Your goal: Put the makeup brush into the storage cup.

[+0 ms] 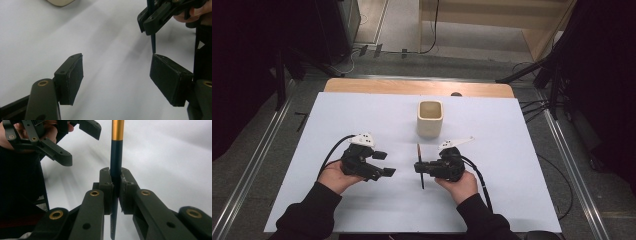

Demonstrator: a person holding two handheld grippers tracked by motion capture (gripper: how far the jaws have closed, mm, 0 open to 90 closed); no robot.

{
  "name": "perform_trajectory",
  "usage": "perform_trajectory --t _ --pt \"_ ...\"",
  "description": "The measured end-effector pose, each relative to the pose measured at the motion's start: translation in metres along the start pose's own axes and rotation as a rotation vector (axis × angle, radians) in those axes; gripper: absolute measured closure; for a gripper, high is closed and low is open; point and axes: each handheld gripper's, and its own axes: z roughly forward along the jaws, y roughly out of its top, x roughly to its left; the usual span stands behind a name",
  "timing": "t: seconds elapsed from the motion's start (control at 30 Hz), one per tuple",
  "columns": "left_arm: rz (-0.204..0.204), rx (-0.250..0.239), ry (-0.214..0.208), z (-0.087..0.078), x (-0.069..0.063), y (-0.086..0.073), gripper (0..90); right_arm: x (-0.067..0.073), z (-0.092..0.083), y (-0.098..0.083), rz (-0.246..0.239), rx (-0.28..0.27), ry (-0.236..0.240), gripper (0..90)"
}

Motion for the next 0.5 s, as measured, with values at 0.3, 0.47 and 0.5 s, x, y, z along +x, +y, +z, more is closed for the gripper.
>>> perform_trajectory --t 0.3,0.47,0.5 --pt "0.028 0.015 0.045 -0.004 -0.001 -0.008 25.3 -0.001 -0.003 0.002 -0.016 -0.003 -0.024 83.2" --pt "0.029 0.024 0.058 -0.005 -0.002 -0.012 24.4 -0.002 -0.007 0.004 -0.016 -0.013 -0.039 83.2" --pt "0.03 0.024 0.061 -0.005 -0.002 -0.013 24.4 -0.002 -0.007 0.004 -0.02 -0.012 -0.041 83.2"
